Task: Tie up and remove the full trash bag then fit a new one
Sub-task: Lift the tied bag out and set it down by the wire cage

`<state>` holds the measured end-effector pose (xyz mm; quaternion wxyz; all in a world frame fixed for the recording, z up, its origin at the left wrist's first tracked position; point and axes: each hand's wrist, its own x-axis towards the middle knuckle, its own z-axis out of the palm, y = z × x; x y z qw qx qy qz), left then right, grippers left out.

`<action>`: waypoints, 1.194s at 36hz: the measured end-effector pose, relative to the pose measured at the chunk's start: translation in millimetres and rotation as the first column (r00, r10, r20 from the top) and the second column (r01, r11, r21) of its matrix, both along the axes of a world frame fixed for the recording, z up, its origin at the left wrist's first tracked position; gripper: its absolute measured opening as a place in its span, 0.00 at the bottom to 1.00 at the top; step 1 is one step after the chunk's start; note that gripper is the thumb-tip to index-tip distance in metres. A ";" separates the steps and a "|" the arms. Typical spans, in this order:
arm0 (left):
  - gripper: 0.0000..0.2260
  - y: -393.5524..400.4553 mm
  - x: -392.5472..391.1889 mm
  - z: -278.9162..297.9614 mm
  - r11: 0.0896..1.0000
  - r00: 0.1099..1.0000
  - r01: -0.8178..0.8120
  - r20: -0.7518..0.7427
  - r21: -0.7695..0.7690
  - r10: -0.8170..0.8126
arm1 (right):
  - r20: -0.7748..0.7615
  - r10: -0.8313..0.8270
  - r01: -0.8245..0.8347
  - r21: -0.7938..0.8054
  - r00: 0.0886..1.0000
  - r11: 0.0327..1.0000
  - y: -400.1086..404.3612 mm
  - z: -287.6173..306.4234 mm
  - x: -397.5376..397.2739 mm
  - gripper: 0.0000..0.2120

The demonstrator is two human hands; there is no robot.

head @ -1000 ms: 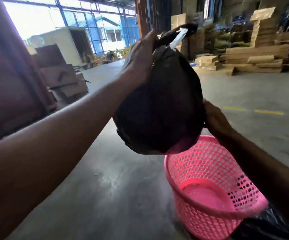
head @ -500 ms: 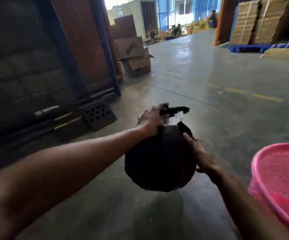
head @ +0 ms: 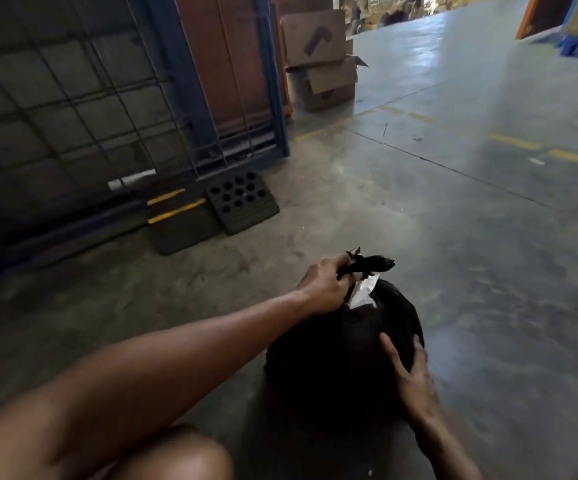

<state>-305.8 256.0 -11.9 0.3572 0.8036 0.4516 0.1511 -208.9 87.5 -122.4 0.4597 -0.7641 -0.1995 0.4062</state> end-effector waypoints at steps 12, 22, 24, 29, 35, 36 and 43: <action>0.03 144.6 -42.9 28.6 0.993 0.990 -0.096 0.114 0.071 0.088 | -0.051 0.114 -0.106 0.132 0.992 0.985 173.5 26.9 -18.4 0.50; 0.08 268.7 -76.3 36.5 0.938 0.955 -0.291 0.114 0.190 0.273 | 0.035 0.169 -0.172 0.303 0.985 0.937 337.3 24.6 -47.2 0.46; 0.08 287.9 -84.9 34.3 0.918 0.939 -0.342 0.100 0.201 0.329 | 0.075 0.200 -0.214 0.327 0.977 0.920 365.3 24.1 -55.3 0.47; 0.16 302.4 -112.5 25.9 0.894 0.923 -0.381 0.037 0.235 0.383 | 0.292 0.487 -0.529 0.083 0.823 0.844 415.2 16.4 -81.9 0.48; 0.20 279.1 -138.2 0.6 0.904 0.918 -0.364 -0.079 0.224 0.390 | 0.357 0.693 -0.709 -0.108 0.626 0.696 436.8 -2.1 -101.5 0.45; 0.19 274.6 -141.0 -2.0 0.896 0.914 -0.373 -0.073 0.242 0.400 | 0.364 0.690 -0.708 -0.108 0.626 0.698 437.0 -0.1 -102.2 0.44; 0.15 247.6 -132.8 2.3 0.906 0.951 -0.300 0.013 0.297 0.310 | 0.511 0.579 -0.637 -0.077 0.636 0.767 410.8 32.1 -65.7 0.36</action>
